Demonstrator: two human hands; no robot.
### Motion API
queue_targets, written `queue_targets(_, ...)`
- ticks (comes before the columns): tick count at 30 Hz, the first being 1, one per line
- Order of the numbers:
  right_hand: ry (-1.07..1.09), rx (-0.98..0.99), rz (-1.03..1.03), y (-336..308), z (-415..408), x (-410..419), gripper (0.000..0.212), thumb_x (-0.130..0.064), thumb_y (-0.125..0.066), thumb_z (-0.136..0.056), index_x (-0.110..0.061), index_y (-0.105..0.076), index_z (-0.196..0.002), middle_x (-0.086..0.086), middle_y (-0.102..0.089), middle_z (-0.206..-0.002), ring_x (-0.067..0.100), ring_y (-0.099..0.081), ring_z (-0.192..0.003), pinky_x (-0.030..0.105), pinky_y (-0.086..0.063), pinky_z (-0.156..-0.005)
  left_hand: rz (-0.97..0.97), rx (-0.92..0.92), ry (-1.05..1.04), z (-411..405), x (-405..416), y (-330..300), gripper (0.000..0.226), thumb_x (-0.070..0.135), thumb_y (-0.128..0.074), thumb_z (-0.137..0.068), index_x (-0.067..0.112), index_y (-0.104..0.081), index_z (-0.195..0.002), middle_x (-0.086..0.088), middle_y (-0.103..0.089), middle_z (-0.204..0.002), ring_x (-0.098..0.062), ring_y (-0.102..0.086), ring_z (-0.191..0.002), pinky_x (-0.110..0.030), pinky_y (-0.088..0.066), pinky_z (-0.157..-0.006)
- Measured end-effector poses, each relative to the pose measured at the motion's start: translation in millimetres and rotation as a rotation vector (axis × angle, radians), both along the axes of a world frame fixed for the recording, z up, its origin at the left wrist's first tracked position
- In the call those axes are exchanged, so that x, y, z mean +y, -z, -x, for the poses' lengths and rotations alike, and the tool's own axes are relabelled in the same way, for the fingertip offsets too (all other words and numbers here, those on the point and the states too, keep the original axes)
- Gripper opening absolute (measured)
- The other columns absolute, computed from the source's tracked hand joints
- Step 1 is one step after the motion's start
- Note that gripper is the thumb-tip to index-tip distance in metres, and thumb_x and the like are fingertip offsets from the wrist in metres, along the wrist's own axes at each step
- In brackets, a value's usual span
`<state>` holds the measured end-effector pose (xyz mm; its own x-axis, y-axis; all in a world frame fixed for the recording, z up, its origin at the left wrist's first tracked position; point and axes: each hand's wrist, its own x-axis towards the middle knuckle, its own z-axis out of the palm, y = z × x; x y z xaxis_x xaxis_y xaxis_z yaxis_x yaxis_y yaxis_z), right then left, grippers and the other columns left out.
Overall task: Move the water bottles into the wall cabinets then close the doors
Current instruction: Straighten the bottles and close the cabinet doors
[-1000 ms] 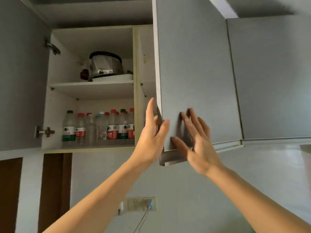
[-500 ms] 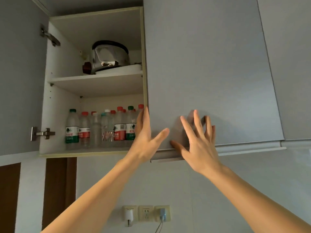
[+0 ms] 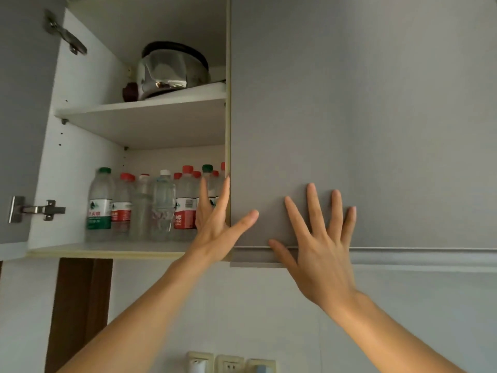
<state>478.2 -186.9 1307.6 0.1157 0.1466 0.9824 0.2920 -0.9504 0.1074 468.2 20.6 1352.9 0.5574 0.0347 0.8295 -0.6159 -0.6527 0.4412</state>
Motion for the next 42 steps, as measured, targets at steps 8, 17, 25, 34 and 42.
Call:
queue_targets(8,0.045,-0.154,0.041,6.2,-24.8,-0.4,0.073,-0.065,-0.042,-0.099,-0.02,-0.038,-0.156,0.016,-0.022,-0.167,0.052,-0.01,-0.152,0.077,-0.011,-0.112,-0.069,-0.123,-0.144,-27.7,4.6,5.0,0.096,0.089,-0.047,-0.07,0.072,0.015,-0.141,0.019,0.034,-0.16,-0.015,0.025,-0.153,-0.061,-0.003,-0.124)
queue_targets(17,0.062,-0.082,0.006,5.9,-21.5,3.8,0.063,-0.055,-0.039,-0.102,-0.023,-0.037,-0.156,0.013,-0.019,-0.168,0.049,-0.007,-0.153,0.075,-0.007,-0.115,-0.185,-0.092,-0.289,-11.4,15.8,16.5,0.087,0.091,-0.032,-0.079,0.063,0.012,-0.149,0.016,0.016,-0.165,-0.022,0.01,-0.155,-0.055,-0.003,-0.121)
queue_targets(25,-0.26,0.16,0.051,1.8,37.4,68.4,0.059,-0.044,-0.03,-0.105,-0.014,-0.037,-0.155,0.02,-0.012,-0.168,0.041,-0.002,-0.156,0.065,-0.008,-0.122,-0.204,-0.22,-0.345,80.3,92.7,9.7,0.06,0.061,-0.044,-0.099,0.032,-0.036,-0.151,0.007,-0.048,-0.143,-0.011,-0.041,-0.134,-0.036,-0.039,-0.105)
queue_targets(34,-0.77,0.166,0.077,-24.0,150.9,275.2,0.059,-0.056,-0.027,-0.104,-0.035,-0.021,-0.159,-0.001,0.003,-0.171,0.023,0.013,-0.156,0.051,-0.008,-0.125,-0.252,-0.412,-0.698,266.0,224.3,-20.9,0.04,0.037,-0.052,-0.101,0.017,-0.056,-0.136,-0.001,-0.056,-0.134,-0.018,-0.048,-0.127,-0.025,-0.037,-0.096)
queue_targets(42,-1.08,0.436,0.144,-32.7,244.5,437.1,0.062,-0.055,-0.03,-0.105,-0.037,-0.01,-0.161,-0.002,0.017,-0.169,0.025,0.022,-0.154,0.051,-0.001,-0.127,-0.236,-0.514,-1.387,395.9,353.3,-28.9,0.058,0.039,-0.061,-0.092,0.018,-0.045,-0.143,-0.017,-0.02,-0.159,-0.04,-0.013,-0.149,-0.058,-0.006,-0.12)
